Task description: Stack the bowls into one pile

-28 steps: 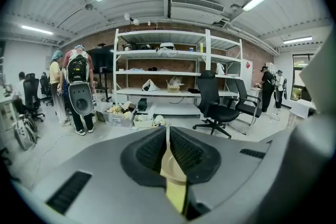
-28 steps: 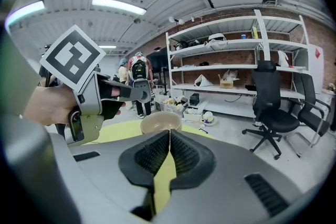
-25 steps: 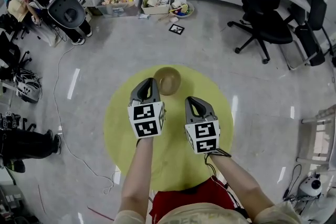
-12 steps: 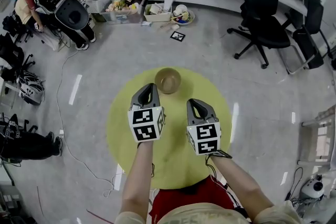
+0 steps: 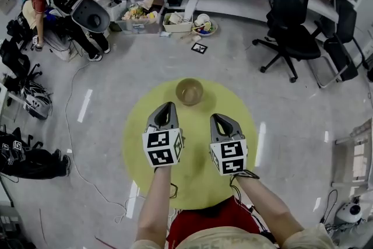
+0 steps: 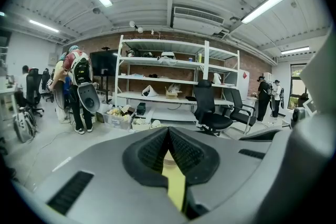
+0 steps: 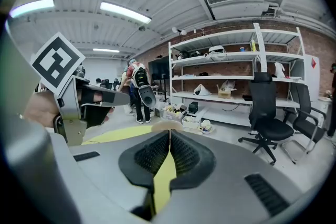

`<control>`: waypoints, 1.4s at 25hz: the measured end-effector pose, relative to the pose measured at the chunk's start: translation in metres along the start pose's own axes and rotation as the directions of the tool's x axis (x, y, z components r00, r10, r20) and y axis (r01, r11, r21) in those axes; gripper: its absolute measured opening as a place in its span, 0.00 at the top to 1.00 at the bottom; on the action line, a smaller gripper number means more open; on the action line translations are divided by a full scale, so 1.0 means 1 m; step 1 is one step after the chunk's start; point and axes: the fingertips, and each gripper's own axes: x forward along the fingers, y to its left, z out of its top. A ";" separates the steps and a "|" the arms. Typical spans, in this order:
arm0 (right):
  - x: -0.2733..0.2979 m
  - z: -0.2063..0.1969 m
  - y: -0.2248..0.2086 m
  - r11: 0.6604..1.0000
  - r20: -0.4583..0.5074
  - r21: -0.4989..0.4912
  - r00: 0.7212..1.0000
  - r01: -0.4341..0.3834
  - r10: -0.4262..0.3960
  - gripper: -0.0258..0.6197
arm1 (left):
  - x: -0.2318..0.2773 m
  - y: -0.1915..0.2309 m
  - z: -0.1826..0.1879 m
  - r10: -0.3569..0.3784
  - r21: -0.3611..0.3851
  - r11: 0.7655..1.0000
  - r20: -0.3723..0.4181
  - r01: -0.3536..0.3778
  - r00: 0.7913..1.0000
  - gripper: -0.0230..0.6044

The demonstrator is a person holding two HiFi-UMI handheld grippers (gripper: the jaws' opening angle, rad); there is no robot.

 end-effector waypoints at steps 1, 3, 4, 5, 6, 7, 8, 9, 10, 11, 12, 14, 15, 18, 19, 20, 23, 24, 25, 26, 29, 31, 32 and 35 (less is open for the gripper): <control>-0.003 0.001 0.001 1.000 0.002 -0.001 1.000 0.000 0.000 0.90 | -0.004 -0.001 0.001 -0.001 -0.001 1.000 0.003 0.001 1.000 0.93; -0.010 0.002 0.004 1.000 0.004 -0.003 1.000 0.000 0.000 0.90 | -0.014 -0.003 0.000 -0.002 -0.004 1.000 0.007 0.002 1.000 0.93; -0.014 0.002 0.006 1.000 0.006 -0.006 1.000 0.001 -0.001 0.90 | -0.019 -0.004 -0.001 -0.003 -0.007 1.000 0.008 0.003 1.000 0.93; -0.017 0.002 0.007 1.000 0.009 -0.008 1.000 0.002 -0.002 0.90 | -0.023 -0.004 -0.002 -0.005 -0.008 1.000 0.008 0.005 1.000 0.93; -0.020 0.003 0.009 1.000 0.012 -0.011 1.000 0.004 -0.004 0.90 | -0.027 -0.003 -0.003 -0.007 -0.010 1.000 0.008 0.007 1.000 0.93; -0.023 0.005 0.011 1.000 0.017 -0.013 1.000 0.006 -0.006 0.90 | -0.032 -0.003 -0.003 -0.009 -0.010 1.000 0.008 0.009 1.000 0.93; -0.026 0.007 0.013 1.000 0.022 -0.015 1.000 0.007 -0.007 0.90 | -0.036 -0.003 -0.003 -0.011 -0.009 1.000 0.009 0.011 1.000 0.93; -0.031 0.009 0.015 1.000 0.026 -0.017 1.000 0.008 -0.008 0.90 | -0.042 -0.003 -0.004 -0.013 -0.009 1.000 0.009 0.013 1.000 0.93; -0.035 0.009 0.017 1.000 0.030 -0.019 1.000 0.008 -0.008 0.90 | -0.047 -0.004 -0.005 -0.014 -0.009 1.000 0.009 0.014 1.000 0.93; -0.039 0.010 0.019 1.000 0.032 -0.021 0.999 0.008 -0.007 0.90 | -0.053 -0.005 -0.007 -0.015 -0.009 1.000 0.009 0.015 1.000 0.93; -0.043 0.010 0.022 1.000 0.033 -0.022 0.999 0.008 -0.007 0.90 | -0.058 -0.005 -0.008 -0.016 -0.009 1.000 0.009 0.016 1.000 0.93; -0.051 0.011 0.027 1.000 0.037 -0.023 0.999 0.008 -0.008 0.90 | -0.068 -0.005 -0.010 -0.020 -0.007 1.000 0.008 0.020 1.000 0.93; -0.055 0.011 0.030 1.000 0.041 -0.024 0.999 0.009 -0.008 0.90 | -0.073 -0.006 -0.011 -0.023 -0.007 1.000 0.009 0.023 1.000 0.93; -0.068 0.012 0.035 0.999 0.048 -0.030 0.999 0.013 -0.012 0.90 | -0.088 -0.010 -0.012 -0.030 -0.009 0.999 0.019 0.031 0.999 0.93; -0.072 0.012 0.037 0.999 0.049 -0.031 0.999 0.014 -0.012 0.90 | -0.093 -0.011 -0.012 -0.031 -0.007 0.999 0.022 0.031 0.999 0.93; -0.075 0.011 0.038 0.999 0.051 -0.031 0.999 0.013 -0.012 0.90 | -0.097 -0.013 -0.013 -0.031 -0.005 0.999 0.025 0.031 0.999 0.93; -0.085 0.013 0.041 1.000 0.066 -0.028 0.998 0.005 -0.003 0.90 | -0.109 -0.015 -0.016 -0.031 -0.006 0.999 0.031 0.031 0.999 0.93; -0.089 0.015 0.043 1.000 0.071 -0.028 0.997 0.002 0.000 0.90 | -0.113 -0.015 -0.015 -0.032 -0.006 0.999 0.033 0.032 0.999 0.93; -0.093 0.018 0.045 1.000 0.076 -0.029 0.997 0.000 0.003 0.90 | -0.117 -0.015 -0.015 -0.033 -0.006 0.999 0.033 0.033 0.999 0.93; -0.097 0.020 0.048 0.999 0.081 -0.032 0.997 -0.003 0.005 0.90 | -0.122 -0.015 -0.015 -0.034 -0.006 0.999 0.034 0.034 0.999 0.93; -0.107 0.023 0.053 0.999 0.093 -0.044 0.996 -0.012 0.016 0.90 | -0.134 -0.016 -0.013 -0.035 -0.007 0.999 0.040 0.036 0.999 0.93; -0.113 0.024 0.056 0.999 0.097 -0.050 0.995 -0.016 0.020 0.91 | -0.142 -0.017 -0.012 -0.033 -0.003 0.999 0.047 0.033 0.998 0.93; -0.116 0.024 0.057 0.999 0.098 -0.050 0.995 -0.017 0.022 0.91 | -0.146 -0.018 -0.012 -0.032 -0.001 0.999 0.051 0.032 0.998 0.93; -0.125 0.023 0.064 0.998 0.107 -0.054 0.994 -0.022 0.028 0.91 | -0.159 -0.017 -0.012 -0.031 0.005 1.000 0.061 0.031 0.998 0.93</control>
